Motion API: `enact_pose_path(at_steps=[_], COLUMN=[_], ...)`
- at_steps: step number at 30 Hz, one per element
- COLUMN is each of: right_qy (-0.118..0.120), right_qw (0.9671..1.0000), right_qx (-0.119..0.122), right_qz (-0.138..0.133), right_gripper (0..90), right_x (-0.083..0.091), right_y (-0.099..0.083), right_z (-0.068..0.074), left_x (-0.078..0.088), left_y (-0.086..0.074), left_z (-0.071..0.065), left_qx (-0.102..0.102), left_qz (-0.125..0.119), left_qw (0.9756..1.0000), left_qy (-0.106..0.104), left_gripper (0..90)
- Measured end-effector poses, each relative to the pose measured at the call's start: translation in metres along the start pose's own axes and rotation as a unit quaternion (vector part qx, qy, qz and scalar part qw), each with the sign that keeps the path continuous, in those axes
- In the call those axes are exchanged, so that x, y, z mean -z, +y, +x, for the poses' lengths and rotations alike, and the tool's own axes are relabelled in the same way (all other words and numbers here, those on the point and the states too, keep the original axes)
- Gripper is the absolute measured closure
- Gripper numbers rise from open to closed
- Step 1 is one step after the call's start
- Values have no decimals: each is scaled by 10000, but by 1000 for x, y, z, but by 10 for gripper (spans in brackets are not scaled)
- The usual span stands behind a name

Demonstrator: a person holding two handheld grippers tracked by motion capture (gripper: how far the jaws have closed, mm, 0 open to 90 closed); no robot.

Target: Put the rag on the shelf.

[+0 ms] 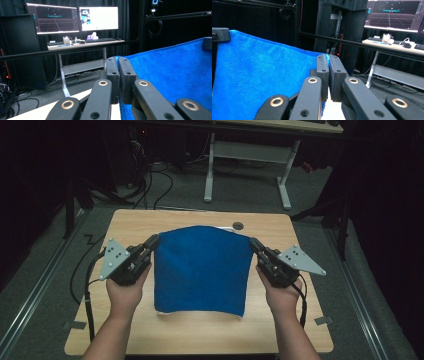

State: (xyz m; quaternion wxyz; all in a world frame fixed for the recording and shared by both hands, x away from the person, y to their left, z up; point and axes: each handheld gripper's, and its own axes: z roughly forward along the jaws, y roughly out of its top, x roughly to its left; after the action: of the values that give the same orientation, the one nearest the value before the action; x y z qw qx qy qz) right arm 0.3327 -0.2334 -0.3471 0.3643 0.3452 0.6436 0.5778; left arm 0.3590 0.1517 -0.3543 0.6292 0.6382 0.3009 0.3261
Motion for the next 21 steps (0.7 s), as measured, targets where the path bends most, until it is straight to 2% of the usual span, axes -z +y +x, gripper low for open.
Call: enact_pose_path(at_steps=[4,6,13,18,21], right_qy=[-64,-91,-222,-330,-368], right_qw=[10000,10000,9997,9994,9992], right_qx=[-8,-21,-68,-115,-152], right_qz=[-27,-4,-71,-76,-6], right_gripper=[886,887,888,889,889], right_x=[-6,-10,-23,-38,-51], right_y=[10,14,28,33,35], right_z=[-8,-11,-23,-34,-42], left_x=[-9,-16,-42,-61,-73], left_y=[8,14,28,29,30], left_z=[11,15,21,34,41], left_qx=[36,49,-246,-245,-448], left_qz=[-46,7,129,255,320], left_qw=[10000,10000,9994,9988,9975], left_qy=[21,25,191,335,451], left_gripper=[880,880,880,880,881])
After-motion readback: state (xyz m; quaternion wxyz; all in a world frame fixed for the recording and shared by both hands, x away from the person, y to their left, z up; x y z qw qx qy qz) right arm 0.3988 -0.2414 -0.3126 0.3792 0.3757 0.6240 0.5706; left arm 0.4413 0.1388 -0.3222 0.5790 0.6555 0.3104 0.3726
